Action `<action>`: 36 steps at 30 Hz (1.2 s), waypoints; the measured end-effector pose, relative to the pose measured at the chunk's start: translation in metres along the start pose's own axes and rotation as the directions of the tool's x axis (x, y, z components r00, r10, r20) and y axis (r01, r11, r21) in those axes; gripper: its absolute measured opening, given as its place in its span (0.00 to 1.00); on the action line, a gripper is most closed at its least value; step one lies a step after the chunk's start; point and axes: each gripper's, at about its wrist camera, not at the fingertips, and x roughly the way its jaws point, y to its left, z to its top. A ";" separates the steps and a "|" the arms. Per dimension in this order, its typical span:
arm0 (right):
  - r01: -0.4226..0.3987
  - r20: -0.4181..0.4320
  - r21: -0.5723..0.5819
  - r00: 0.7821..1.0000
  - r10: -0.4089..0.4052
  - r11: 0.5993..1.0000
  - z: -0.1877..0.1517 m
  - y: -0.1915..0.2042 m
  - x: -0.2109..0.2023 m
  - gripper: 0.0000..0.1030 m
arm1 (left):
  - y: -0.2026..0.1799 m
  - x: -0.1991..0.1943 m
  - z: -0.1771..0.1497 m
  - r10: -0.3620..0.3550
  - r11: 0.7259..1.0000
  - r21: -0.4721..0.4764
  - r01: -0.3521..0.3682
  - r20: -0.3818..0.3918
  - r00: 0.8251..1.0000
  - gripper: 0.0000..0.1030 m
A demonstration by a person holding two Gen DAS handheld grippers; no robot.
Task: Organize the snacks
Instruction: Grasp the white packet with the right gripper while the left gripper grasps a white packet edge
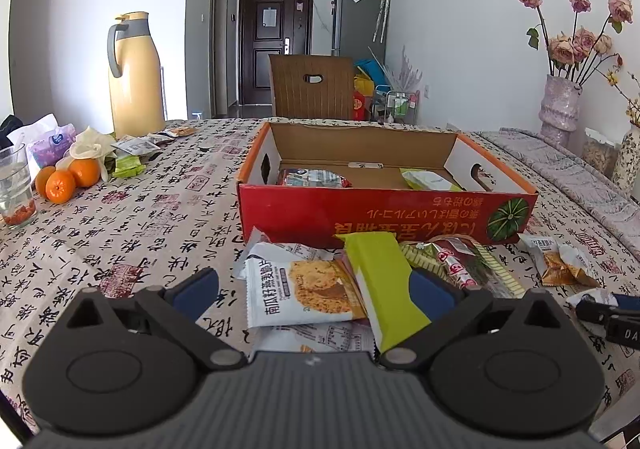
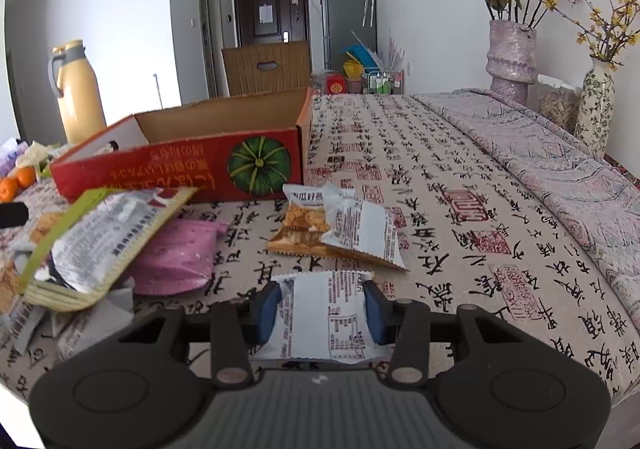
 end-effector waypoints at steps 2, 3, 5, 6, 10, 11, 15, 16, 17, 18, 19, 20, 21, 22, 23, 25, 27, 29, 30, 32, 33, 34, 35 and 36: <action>-0.001 0.016 0.008 1.000 0.001 1.000 0.002 -0.001 -0.004 0.42 | 0.001 0.001 0.000 -0.006 1.000 -0.002 0.006 -0.010 1.000 1.00; -0.002 0.024 0.011 1.000 0.001 1.000 0.003 -0.001 -0.006 0.42 | 0.002 0.002 0.000 -0.006 1.000 -0.004 0.006 -0.015 1.000 1.00; -0.004 0.042 0.015 0.999 0.004 1.000 0.007 -0.001 -0.011 0.42 | 0.003 0.004 0.000 -0.001 1.000 -0.007 0.001 -0.026 1.000 1.00; -0.005 0.049 0.016 0.999 0.005 1.000 0.008 0.000 -0.013 0.42 | 0.004 0.005 0.001 0.001 1.000 -0.009 -0.001 -0.032 0.999 1.00; -0.008 0.073 0.017 0.997 0.007 1.000 0.013 0.001 -0.016 0.42 | 0.007 0.015 0.004 0.032 0.999 -0.006 -0.033 -0.068 0.997 1.00; -0.010 0.076 0.019 0.997 0.009 1.000 0.014 0.001 -0.016 0.42 | 0.008 0.019 0.006 0.037 0.999 -0.010 -0.038 -0.083 0.996 1.00; -0.025 0.079 0.021 0.997 0.023 0.999 0.017 0.006 -0.011 0.42 | 0.013 0.035 0.011 0.053 0.998 -0.021 -0.057 -0.127 0.990 1.00; -0.027 0.078 0.020 0.997 0.026 0.999 0.017 0.008 -0.010 0.42 | 0.013 0.039 0.012 0.061 0.998 -0.021 -0.065 -0.135 0.989 1.00; -0.030 0.076 0.018 0.997 0.029 0.999 0.017 0.010 -0.008 0.42 | 0.014 0.043 0.013 0.065 0.997 -0.022 -0.068 -0.143 0.988 1.00; -0.033 0.075 0.016 0.997 0.032 0.999 0.017 0.011 -0.007 0.42 | 0.013 0.046 0.014 0.069 0.997 -0.021 -0.073 -0.149 0.986 1.00; -0.036 0.074 0.015 0.997 0.035 0.999 0.017 0.012 -0.006 0.42 | 0.013 0.050 0.014 0.073 0.997 -0.020 -0.077 -0.155 0.985 1.00; -0.038 0.073 0.014 0.997 0.037 0.999 0.017 0.013 -0.005 0.42 | 0.013 0.053 0.013 0.075 0.997 -0.020 -0.079 -0.163 0.984 1.00; -0.038 0.073 0.014 0.997 0.037 0.999 0.017 0.014 -0.005 0.42 | 0.013 0.056 0.013 0.074 0.997 -0.021 -0.079 -0.172 0.982 1.00; -0.039 0.071 0.015 0.997 0.038 0.999 0.017 0.015 -0.004 0.42 | 0.013 0.058 0.011 0.068 0.997 -0.021 -0.073 -0.182 0.981 0.99; -0.038 0.068 0.015 0.997 0.037 0.999 0.017 0.015 -0.003 0.42 | 0.013 0.060 0.010 0.063 0.997 -0.020 -0.068 -0.191 0.980 0.97; -0.035 0.063 0.017 0.997 0.034 0.999 0.017 0.016 -0.001 0.42 | 0.012 0.063 0.008 0.053 0.998 -0.021 -0.058 -0.203 0.978 0.96; -0.034 0.058 0.018 0.998 0.033 0.999 0.017 0.016 0.001 0.42 | 0.012 0.064 0.007 0.043 0.999 -0.023 -0.049 -0.204 0.978 0.94; -0.036 0.053 0.016 0.998 0.035 0.999 0.017 0.017 0.003 0.42 | 0.012 0.063 0.007 0.031 0.999 -0.023 -0.036 -0.201 0.979 0.88; -0.038 0.051 0.015 0.998 0.037 0.999 0.017 0.017 0.004 0.42 | 0.012 0.063 0.007 0.024 0.999 -0.025 -0.030 -0.201 0.979 0.86; -0.040 0.045 0.014 0.998 0.039 0.999 0.016 0.018 0.006 0.42 | 0.012 0.063 0.006 0.014 0.999 -0.026 -0.020 -0.198 0.980 0.79; -0.042 0.043 0.014 0.998 0.041 0.999 0.016 0.019 0.006 0.42 | 0.012 0.062 0.006 0.008 1.000 -0.027 -0.014 -0.196 0.981 0.77; -0.043 0.042 0.013 0.998 0.043 0.999 0.016 0.020 0.006 0.42 | 0.011 0.062 0.006 0.006 1.000 -0.027 -0.011 -0.194 0.981 0.75; -0.044 0.042 0.012 0.998 0.044 0.999 0.015 0.020 0.006 0.42 | 0.011 0.061 0.006 0.003 1.000 -0.026 -0.009 -0.191 0.982 0.72; -0.045 0.042 0.011 0.998 0.044 0.999 0.015 0.021 0.006 0.42 | 0.010 0.060 0.006 0.005 1.000 -0.022 -0.009 -0.187 0.982 0.71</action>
